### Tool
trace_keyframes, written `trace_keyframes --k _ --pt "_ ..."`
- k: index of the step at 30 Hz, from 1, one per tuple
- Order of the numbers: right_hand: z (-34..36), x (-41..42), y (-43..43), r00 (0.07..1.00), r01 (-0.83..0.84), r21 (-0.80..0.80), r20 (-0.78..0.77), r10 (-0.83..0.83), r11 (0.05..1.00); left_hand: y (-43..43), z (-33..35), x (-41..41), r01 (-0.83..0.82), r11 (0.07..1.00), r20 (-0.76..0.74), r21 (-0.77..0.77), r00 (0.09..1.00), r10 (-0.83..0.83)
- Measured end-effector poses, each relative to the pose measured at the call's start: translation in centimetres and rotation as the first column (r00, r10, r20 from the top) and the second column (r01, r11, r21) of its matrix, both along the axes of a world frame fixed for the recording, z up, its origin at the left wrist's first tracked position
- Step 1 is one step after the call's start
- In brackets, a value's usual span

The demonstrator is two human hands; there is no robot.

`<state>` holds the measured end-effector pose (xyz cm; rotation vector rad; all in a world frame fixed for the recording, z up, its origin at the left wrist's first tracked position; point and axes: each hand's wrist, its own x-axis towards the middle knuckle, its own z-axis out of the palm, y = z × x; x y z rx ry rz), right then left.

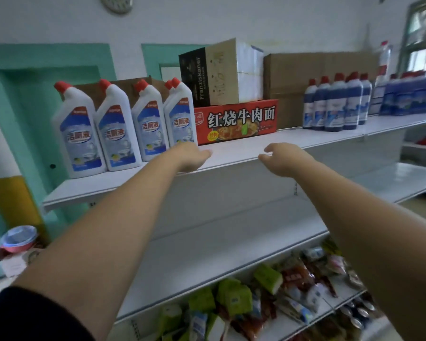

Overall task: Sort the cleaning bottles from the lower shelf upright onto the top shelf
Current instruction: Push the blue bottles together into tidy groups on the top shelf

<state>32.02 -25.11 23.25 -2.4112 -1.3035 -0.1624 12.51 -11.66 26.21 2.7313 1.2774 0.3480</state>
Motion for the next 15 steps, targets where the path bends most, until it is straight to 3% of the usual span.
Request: trace_keyframes --k 5,15 --pt "-0.4 4.6 -4.6 0.993 0.114 0.009 -0.015 -0.114 0.993 -2.5 -0.3 6.1 0.125 0.992 -0.006 -0.006 0.992 -0.125" --pt "0.0 18.6 -12.0 0.972 0.235 0.017 0.023 -0.235 0.972 -7.2 0.6 21.4 0.213 0.977 0.076 -0.022 0.975 -0.211"
